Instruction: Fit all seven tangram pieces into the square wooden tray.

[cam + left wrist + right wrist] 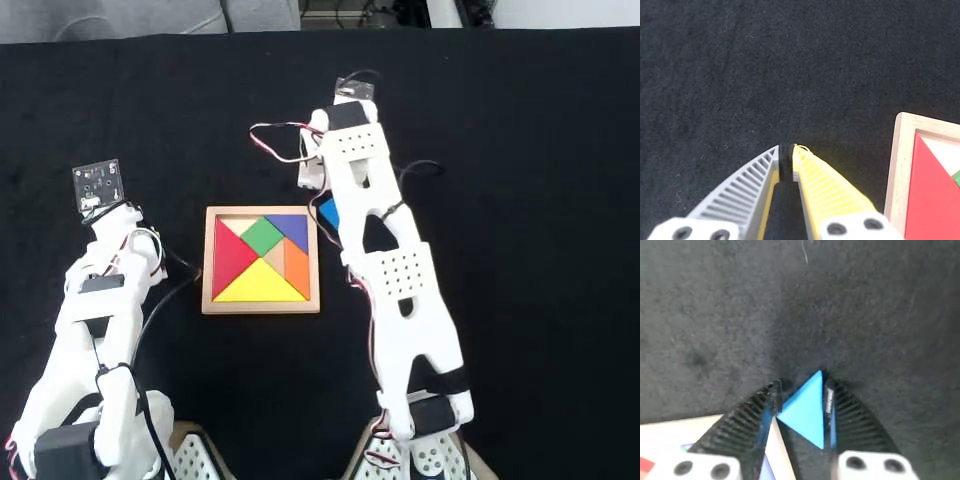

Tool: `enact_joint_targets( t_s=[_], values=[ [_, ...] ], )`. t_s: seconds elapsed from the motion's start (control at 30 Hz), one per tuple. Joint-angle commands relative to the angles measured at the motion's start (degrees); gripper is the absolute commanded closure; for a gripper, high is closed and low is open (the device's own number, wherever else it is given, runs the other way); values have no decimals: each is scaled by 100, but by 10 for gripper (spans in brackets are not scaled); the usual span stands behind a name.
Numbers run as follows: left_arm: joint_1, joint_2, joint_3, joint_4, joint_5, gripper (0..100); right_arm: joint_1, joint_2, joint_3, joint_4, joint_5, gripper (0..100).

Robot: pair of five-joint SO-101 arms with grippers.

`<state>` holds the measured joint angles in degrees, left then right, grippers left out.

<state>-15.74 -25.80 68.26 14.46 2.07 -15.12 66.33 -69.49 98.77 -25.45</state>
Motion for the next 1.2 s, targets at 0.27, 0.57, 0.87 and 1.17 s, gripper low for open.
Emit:
enact_joint_targets(
  t_s=[0.27,0.57,0.87,1.17],
  values=[
    [40,9,-312,-123,-62,936,-642,-541,321,237,1002,766],
    [40,9,-312,-123,-62,936,-220,-593,338,211,1011,768],
    [40,9,-312,-123,-62,936,-290,-549,400,229,1029,769],
    [40,9,-312,-123,-62,936,-123,-549,620,202,1011,769]
  ],
)
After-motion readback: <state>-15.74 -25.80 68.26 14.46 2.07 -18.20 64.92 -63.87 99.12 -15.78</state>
